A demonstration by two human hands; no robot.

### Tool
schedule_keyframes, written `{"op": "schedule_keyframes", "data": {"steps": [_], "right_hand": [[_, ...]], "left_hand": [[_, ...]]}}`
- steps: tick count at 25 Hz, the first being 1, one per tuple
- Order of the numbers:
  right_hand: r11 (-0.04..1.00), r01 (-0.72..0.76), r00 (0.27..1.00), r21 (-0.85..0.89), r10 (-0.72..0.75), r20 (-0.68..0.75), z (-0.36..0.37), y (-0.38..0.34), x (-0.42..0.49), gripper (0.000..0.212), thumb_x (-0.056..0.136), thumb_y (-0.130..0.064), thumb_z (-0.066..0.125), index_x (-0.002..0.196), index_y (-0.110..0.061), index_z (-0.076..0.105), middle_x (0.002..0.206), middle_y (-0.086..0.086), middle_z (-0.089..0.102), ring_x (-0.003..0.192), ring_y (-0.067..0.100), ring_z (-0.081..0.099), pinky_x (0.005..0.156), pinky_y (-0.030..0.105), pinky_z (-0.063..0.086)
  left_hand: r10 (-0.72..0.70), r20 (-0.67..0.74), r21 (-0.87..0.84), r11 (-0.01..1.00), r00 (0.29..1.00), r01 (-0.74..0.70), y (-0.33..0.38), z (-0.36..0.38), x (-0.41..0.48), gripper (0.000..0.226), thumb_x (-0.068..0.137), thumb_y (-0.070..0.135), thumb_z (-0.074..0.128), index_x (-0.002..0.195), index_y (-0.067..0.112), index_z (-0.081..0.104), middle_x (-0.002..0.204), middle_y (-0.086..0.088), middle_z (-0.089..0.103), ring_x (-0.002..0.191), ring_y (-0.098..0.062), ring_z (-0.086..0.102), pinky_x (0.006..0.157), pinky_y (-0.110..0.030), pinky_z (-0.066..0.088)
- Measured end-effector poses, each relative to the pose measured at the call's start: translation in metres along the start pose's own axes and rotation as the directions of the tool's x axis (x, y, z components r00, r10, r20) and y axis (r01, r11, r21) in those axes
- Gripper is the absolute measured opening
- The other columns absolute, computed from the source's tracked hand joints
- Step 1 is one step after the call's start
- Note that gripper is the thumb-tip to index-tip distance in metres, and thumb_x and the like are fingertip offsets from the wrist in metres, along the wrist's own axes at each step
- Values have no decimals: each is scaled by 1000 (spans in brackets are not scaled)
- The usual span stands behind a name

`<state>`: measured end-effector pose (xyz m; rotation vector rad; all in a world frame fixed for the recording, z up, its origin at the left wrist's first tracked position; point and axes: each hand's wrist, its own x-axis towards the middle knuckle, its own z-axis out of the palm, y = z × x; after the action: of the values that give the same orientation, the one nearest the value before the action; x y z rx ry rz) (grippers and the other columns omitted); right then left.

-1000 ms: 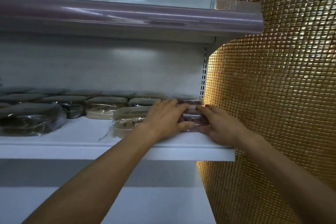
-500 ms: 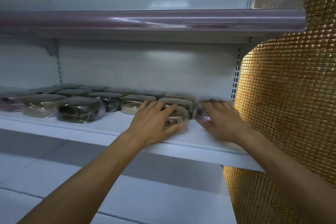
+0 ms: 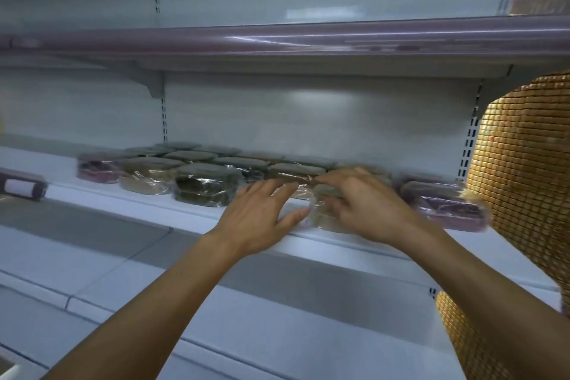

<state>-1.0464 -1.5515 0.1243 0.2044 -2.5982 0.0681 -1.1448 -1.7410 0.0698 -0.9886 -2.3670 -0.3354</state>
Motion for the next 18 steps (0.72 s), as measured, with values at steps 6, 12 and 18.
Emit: {"op": "schedule_keyframes", "data": {"steps": [6, 12, 18], "right_hand": [[999, 19, 997, 32, -17, -77, 43, -72, 27, 40, 96, -28, 54, 135, -36, 54, 136, -12, 57, 126, 15, 46, 103, 28, 36], [998, -30, 994, 54, 35, -104, 72, -123, 52, 41, 96, -27, 53, 136, -36, 53, 135, -11, 59, 124, 17, 49, 100, 30, 40], [997, 50, 990, 57, -42, -138, 92, -183, 90, 41, 93, -23, 57, 134, -30, 57, 129, -8, 60, 116, 19, 49, 97, 26, 37]], "left_hand": [[155, -69, 2, 988, 985, -156, -80, -1, -20, 53, 97, 50, 45, 146, 29, 44, 141, 3, 49, 131, -20, 43, 107, -36, 38], [255, -210, -85, 957, 944, -278, -139, -11, -37, 43, 96, 36, 51, 136, 21, 57, 139, 1, 50, 130, -21, 45, 102, -41, 41], [159, -262, -59, 982, 952, -180, -206, -34, -69, 51, 94, 40, 50, 140, 18, 51, 138, -3, 50, 133, -23, 43, 105, -43, 41]]}}
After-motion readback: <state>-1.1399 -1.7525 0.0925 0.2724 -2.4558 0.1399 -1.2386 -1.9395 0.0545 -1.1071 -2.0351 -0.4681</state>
